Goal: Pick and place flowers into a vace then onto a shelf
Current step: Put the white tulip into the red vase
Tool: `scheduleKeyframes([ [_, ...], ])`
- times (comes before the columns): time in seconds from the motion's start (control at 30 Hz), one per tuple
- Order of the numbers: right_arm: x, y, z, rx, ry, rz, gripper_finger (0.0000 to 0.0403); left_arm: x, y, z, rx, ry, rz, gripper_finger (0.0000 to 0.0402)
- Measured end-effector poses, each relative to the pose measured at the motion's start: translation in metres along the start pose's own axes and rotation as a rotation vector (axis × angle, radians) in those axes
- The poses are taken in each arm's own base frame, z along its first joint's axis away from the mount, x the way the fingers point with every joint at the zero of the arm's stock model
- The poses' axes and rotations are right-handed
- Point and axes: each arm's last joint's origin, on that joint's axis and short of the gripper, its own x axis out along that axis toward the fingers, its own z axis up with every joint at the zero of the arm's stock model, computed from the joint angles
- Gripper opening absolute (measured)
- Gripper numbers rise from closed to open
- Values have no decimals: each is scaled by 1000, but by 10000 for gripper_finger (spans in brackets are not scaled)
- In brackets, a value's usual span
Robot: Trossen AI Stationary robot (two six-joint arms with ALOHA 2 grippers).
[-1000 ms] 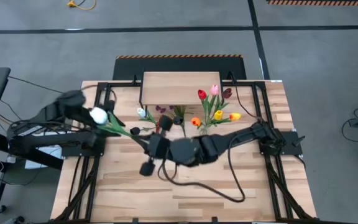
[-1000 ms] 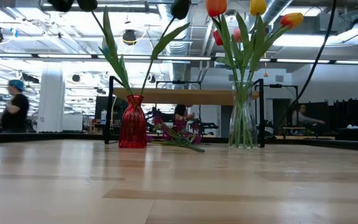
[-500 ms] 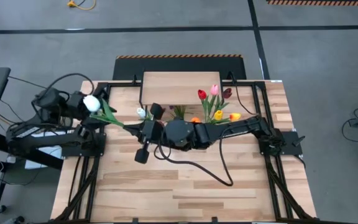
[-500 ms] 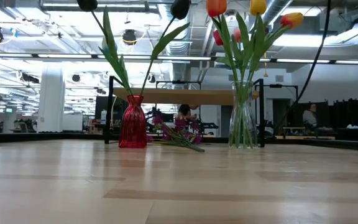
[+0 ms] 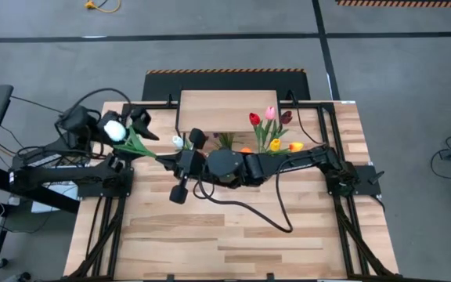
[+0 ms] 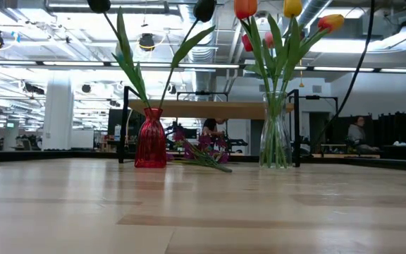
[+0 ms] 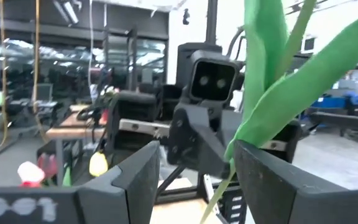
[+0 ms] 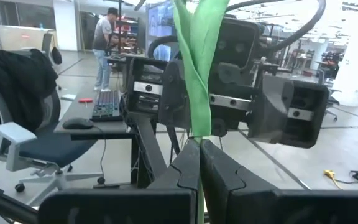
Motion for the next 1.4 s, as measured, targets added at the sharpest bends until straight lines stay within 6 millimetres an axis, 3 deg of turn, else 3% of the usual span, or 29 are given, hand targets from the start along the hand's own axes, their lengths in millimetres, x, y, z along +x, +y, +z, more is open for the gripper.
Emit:
scheduleKeyframes([
  [0.23,1,-2,-1,-5,3,4,0,0,-2,5,26,-43,-57,195],
  [0.63,2,-5,3,-35,-31,-1,0,2,-2,-4,-27,54,-148,195],
  [1.17,2,-5,3,-20,-36,9,0,4,-1,1,14,-3,-142,195],
  [1.4,2,-5,3,-19,-36,8,0,4,1,4,27,-44,-61,193],
])
